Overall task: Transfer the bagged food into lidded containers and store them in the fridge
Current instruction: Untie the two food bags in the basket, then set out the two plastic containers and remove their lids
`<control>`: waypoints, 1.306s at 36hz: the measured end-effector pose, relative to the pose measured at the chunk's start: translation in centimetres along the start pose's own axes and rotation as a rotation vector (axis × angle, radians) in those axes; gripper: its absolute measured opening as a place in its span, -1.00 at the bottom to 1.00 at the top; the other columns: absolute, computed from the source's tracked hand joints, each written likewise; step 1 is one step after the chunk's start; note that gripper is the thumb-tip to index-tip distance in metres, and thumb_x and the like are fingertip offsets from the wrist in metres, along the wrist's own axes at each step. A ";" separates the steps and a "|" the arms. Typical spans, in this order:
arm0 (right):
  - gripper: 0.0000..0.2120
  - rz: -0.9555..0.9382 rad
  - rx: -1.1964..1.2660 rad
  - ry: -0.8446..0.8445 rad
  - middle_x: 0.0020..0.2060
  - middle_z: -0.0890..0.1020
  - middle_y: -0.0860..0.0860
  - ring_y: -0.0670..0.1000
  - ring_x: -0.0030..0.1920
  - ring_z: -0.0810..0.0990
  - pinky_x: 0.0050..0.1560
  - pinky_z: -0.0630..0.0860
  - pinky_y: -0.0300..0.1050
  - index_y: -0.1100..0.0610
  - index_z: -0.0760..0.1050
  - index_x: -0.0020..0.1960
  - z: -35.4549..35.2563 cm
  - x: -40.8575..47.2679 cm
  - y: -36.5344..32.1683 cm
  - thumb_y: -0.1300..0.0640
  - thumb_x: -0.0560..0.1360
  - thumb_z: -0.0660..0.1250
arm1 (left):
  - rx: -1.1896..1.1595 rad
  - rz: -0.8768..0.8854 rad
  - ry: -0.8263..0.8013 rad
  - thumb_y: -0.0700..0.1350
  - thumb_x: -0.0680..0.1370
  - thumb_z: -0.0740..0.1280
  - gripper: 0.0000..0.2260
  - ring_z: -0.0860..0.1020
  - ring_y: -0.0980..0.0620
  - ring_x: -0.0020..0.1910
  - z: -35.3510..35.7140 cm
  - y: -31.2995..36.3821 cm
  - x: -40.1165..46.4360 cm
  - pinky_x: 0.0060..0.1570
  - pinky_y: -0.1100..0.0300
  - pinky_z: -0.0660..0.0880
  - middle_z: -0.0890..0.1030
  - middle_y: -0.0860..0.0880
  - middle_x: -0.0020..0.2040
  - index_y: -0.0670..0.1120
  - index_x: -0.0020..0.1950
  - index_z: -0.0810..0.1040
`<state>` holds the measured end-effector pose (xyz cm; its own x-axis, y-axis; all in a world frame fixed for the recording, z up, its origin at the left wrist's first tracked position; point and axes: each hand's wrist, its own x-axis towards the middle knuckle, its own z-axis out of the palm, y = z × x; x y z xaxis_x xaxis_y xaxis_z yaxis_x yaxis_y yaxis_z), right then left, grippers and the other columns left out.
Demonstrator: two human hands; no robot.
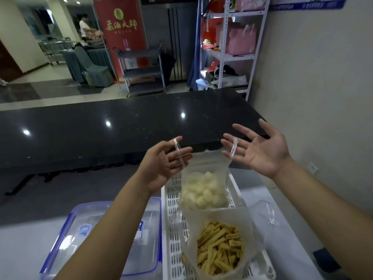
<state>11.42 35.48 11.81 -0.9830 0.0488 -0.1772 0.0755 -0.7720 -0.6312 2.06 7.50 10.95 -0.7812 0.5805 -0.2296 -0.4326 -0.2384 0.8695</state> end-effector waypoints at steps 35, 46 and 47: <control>-0.40 -0.474 -1.751 -0.232 0.59 0.04 -0.25 -0.21 0.56 -0.21 0.46 -0.27 -0.14 -0.29 0.17 0.52 8.7 -11.4 6.9 -0.37 0.52 0.13 | 1.500 0.212 0.621 0.11 0.57 0.36 -0.39 0.02 -0.12 0.62 -1.2 -7.0 -12.5 0.53 -0.14 0.07 0.07 -0.02 0.64 0.17 0.58 0.21; -0.50 -0.444 -1.632 -0.762 0.55 0.25 -0.14 -0.02 0.59 0.00 0.56 -0.17 0.06 -0.21 0.31 0.45 11.0 -13.2 16.3 -0.25 0.52 0.16 | 1.449 -0.087 0.887 0.42 0.48 0.09 -0.31 0.17 -0.10 0.58 -4.2 -13.2 -24.1 0.48 -0.10 0.22 0.18 -0.03 0.62 0.20 0.58 0.16; -0.49 -0.442 -1.617 -0.790 0.55 0.25 -0.12 -0.01 0.59 0.01 0.56 -0.17 0.08 -0.19 0.32 0.45 11.3 -13.4 17.1 -0.24 0.52 0.16 | 1.450 -0.107 0.901 0.40 0.51 0.14 -0.32 0.19 -0.12 0.57 -4.5 -13.5 -24.9 0.49 -0.11 0.23 0.19 -0.04 0.61 0.17 0.58 0.20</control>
<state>24.01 14.47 11.93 -0.7777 -0.5846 0.2312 -0.5774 0.5187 -0.6305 25.34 -7.31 2.96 -0.9860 -0.1652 -0.0223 -0.1615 0.9134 0.3737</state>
